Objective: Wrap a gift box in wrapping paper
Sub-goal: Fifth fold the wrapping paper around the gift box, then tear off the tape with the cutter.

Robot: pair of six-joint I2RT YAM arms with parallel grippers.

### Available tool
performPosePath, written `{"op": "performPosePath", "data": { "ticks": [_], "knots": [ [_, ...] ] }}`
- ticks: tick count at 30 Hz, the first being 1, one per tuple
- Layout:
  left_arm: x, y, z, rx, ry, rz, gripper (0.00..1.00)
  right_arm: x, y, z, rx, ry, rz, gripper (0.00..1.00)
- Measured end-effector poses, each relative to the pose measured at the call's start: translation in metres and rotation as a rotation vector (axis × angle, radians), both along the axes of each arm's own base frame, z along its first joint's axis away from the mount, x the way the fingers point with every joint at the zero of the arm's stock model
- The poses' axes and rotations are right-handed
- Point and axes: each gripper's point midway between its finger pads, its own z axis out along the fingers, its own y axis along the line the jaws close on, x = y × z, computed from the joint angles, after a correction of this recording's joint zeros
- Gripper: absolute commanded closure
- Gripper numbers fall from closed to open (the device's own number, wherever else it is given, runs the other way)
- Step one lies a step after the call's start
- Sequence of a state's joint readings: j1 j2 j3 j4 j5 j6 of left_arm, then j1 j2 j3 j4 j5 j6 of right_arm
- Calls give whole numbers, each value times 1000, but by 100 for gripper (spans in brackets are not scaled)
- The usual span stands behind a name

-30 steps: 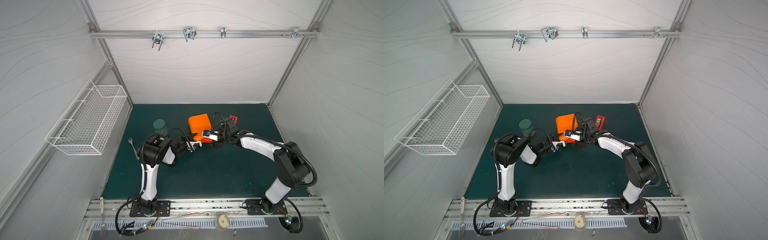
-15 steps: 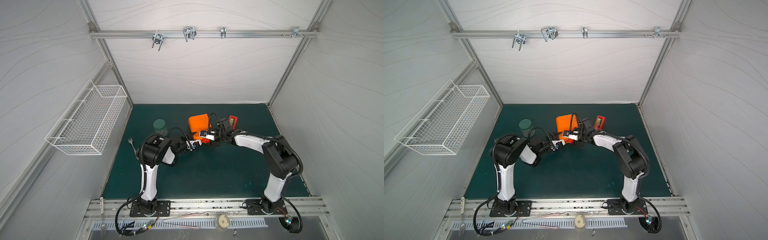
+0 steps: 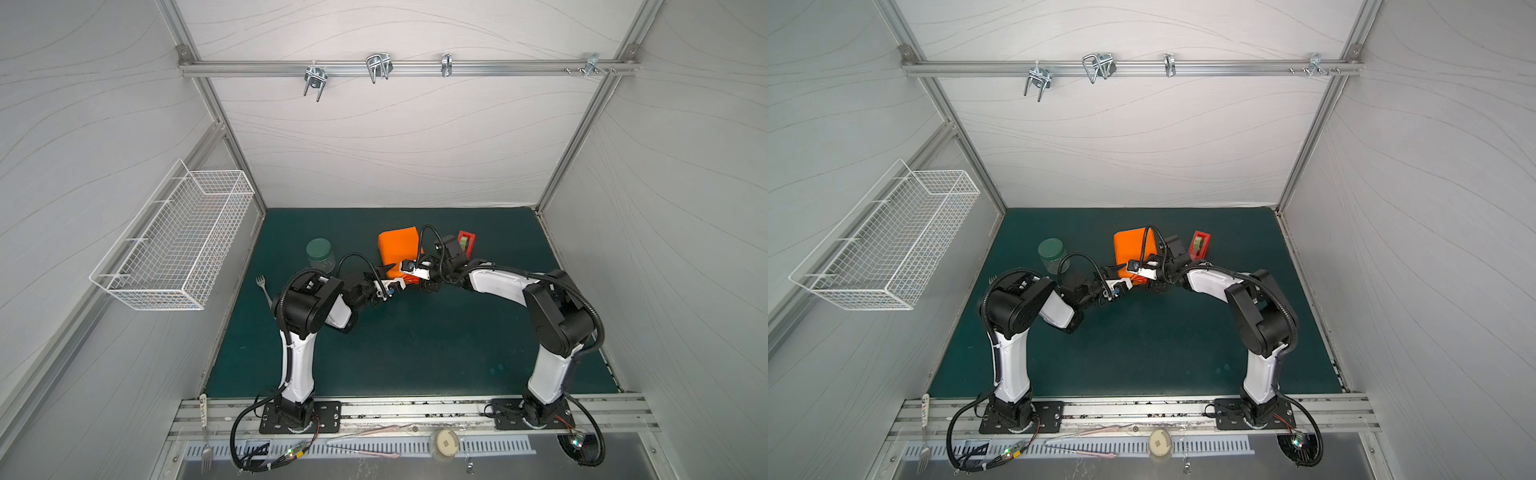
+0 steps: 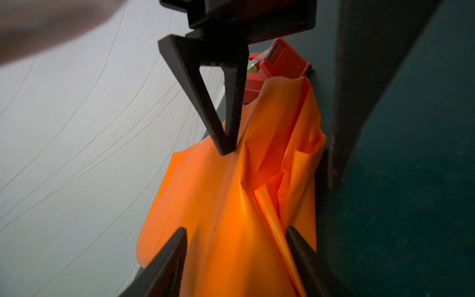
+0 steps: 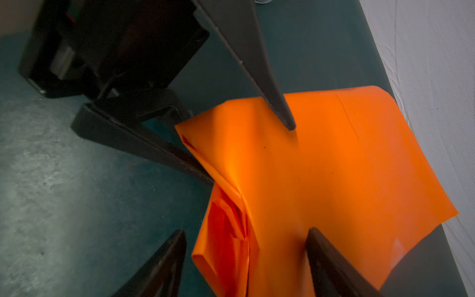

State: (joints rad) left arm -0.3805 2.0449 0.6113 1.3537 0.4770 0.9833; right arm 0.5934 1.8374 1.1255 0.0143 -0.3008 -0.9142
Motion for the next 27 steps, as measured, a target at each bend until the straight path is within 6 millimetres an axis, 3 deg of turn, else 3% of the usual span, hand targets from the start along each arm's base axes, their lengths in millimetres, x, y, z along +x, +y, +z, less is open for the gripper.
{"op": "performPosePath", "data": {
  "ticks": [9, 16, 21, 27],
  "knots": [
    [2, 2, -6, 20, -25, 3, 48, -4, -8, 7, 12, 42, -28, 20],
    [3, 3, -6, 20, -31, 5, 49, -8, -31, 49, 87, 59, -83, 18],
    [3, 3, -6, 20, -31, 5, 49, 11, -76, 75, 203, 157, -230, 19],
    [3, 3, -6, 20, -31, 5, 49, 51, -152, 90, 375, 405, -581, 35]
  ]
}}
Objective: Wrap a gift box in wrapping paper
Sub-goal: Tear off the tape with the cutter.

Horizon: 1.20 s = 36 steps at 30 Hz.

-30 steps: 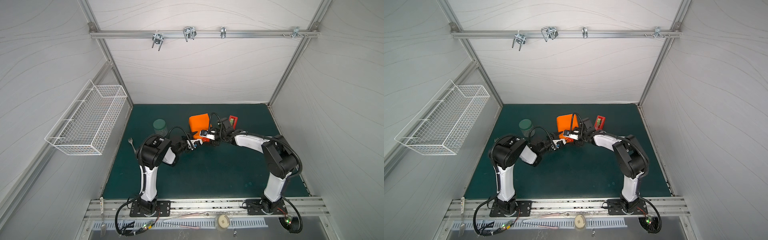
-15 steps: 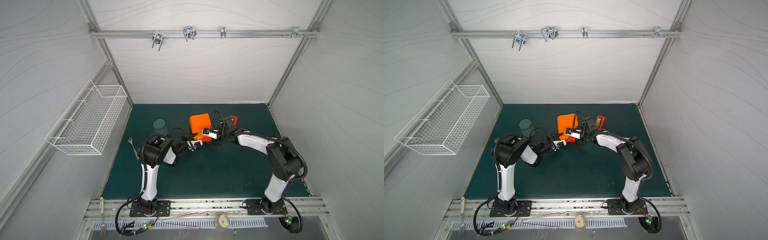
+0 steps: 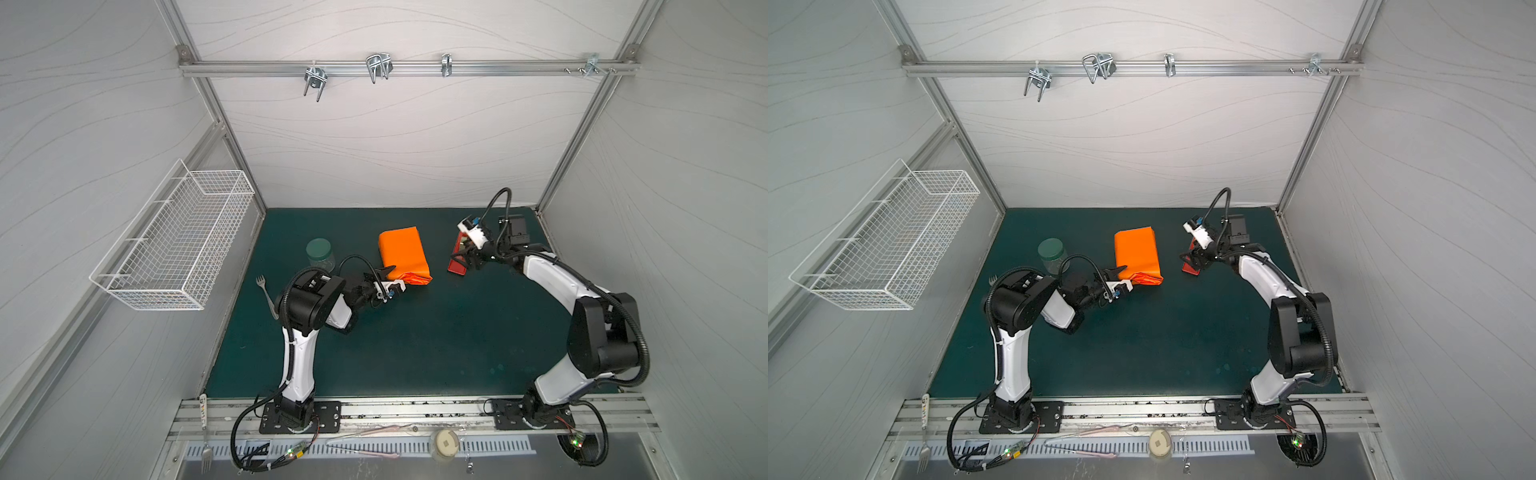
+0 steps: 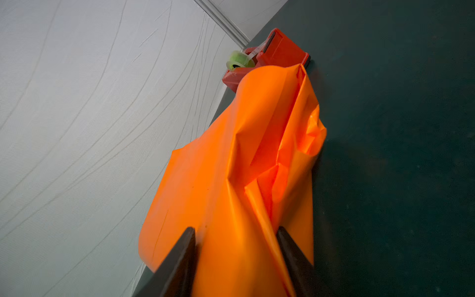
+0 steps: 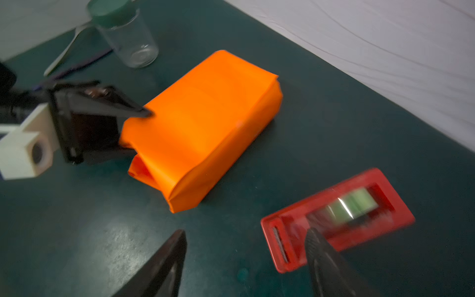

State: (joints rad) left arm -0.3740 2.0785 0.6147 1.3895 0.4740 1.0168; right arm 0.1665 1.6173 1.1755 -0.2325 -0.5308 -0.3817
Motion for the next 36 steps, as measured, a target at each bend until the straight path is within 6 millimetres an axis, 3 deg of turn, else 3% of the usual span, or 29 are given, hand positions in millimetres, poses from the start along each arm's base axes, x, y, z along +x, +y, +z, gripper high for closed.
{"op": "performPosePath", "data": {
  "ticks": [2, 6, 15, 20, 36],
  "knots": [
    [0, 0, 0, 0, 0, 0, 49, 11, -16, 4, 63, 89, -100, 42],
    [0, 0, 0, 0, 0, 0, 48, 18, -21, -1, 163, 267, -212, 53],
    [0, 0, 0, 0, 0, 0, 48, 18, -23, -53, 285, 645, -397, 59],
    [0, 0, 0, 0, 0, 0, 48, 21, -23, -70, 314, 738, -433, 59],
    [0, 0, 0, 0, -1, 0, 48, 36, -19, -92, 366, 836, -462, 64]
  ]
}}
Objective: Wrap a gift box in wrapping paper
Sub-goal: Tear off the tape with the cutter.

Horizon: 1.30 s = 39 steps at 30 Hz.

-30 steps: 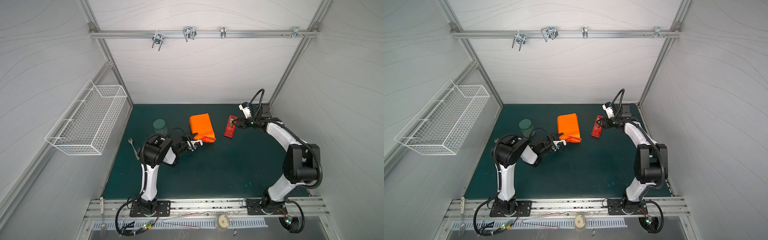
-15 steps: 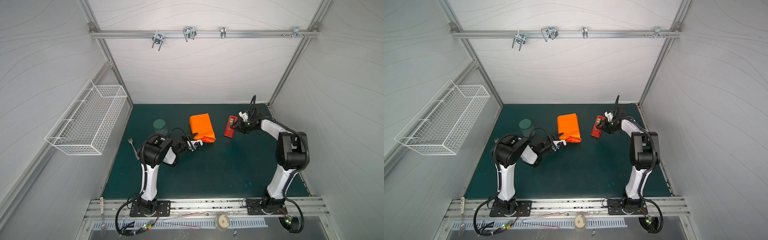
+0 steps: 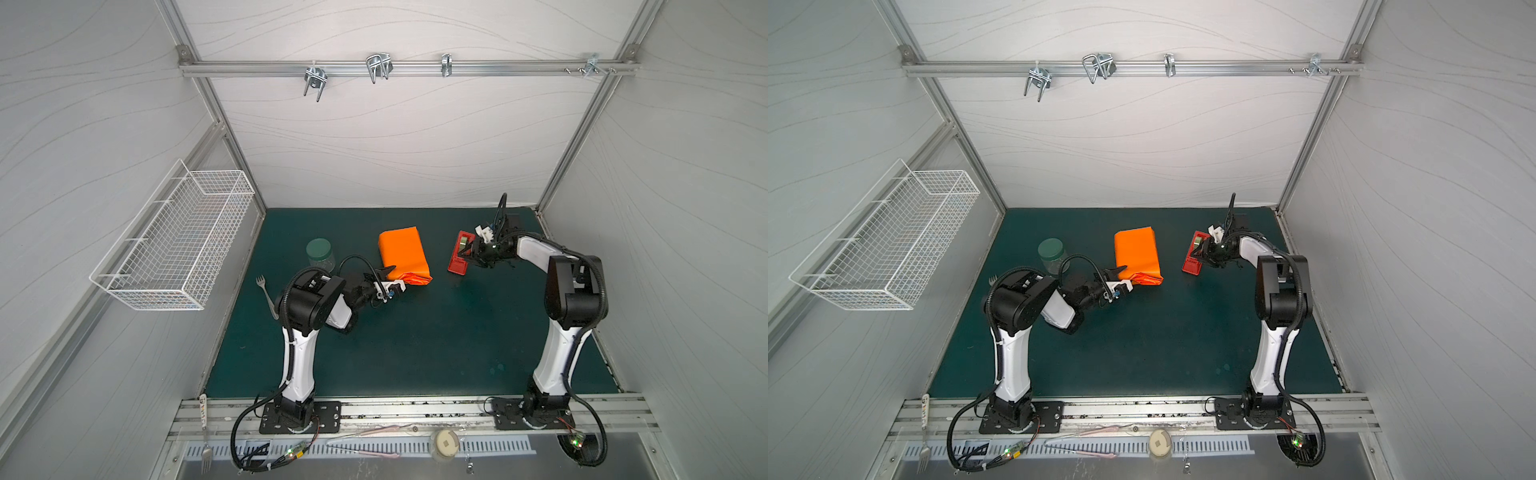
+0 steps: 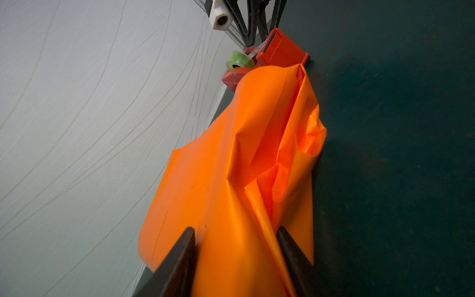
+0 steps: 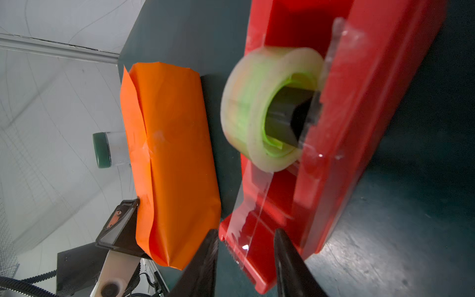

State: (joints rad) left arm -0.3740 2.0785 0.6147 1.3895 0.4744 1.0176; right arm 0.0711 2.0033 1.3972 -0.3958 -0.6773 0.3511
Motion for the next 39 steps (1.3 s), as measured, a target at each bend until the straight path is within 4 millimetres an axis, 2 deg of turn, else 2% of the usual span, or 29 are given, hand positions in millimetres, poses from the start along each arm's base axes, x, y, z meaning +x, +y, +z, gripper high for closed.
{"op": "performPosePath", "data": {
  "ticks": [14, 33, 39],
  "knots": [
    [0, 0, 0, 1, -1, 0, 49, 7, 4, -5, 98, 40, -18, 74],
    [0, 0, 0, 10, -11, -1, 49, 10, 7, -3, 175, 60, -39, 99],
    [0, 0, -1, 21, -22, -2, 49, 10, 8, -2, 225, 73, -52, 100]
  ]
}}
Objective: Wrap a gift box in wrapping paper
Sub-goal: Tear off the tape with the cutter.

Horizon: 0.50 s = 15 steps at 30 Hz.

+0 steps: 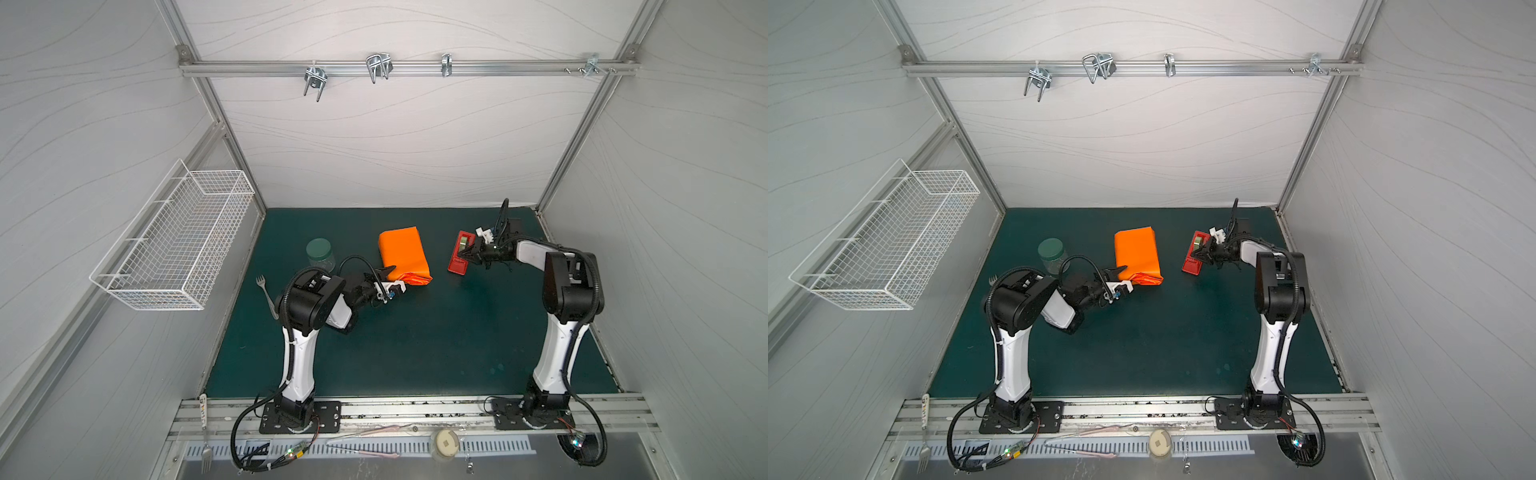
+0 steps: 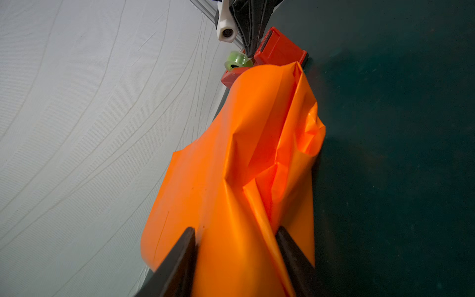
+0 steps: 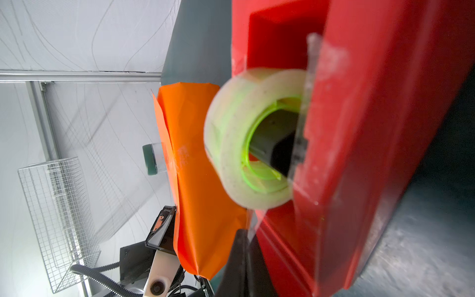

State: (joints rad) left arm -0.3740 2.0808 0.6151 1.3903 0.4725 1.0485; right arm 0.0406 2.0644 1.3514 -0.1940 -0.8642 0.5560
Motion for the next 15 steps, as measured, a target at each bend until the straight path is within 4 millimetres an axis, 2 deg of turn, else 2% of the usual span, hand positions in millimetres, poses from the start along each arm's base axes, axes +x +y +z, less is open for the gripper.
{"op": "performPosePath", "data": {
  "ticks": [5, 15],
  "knots": [
    [0, 0, 0, 3, -8, 1, 49, -1, 2, 3, 48, 8, -13, 100],
    [1, 1, 0, 7, -11, 4, 49, 3, 4, 24, 110, -35, -19, 100]
  ]
}}
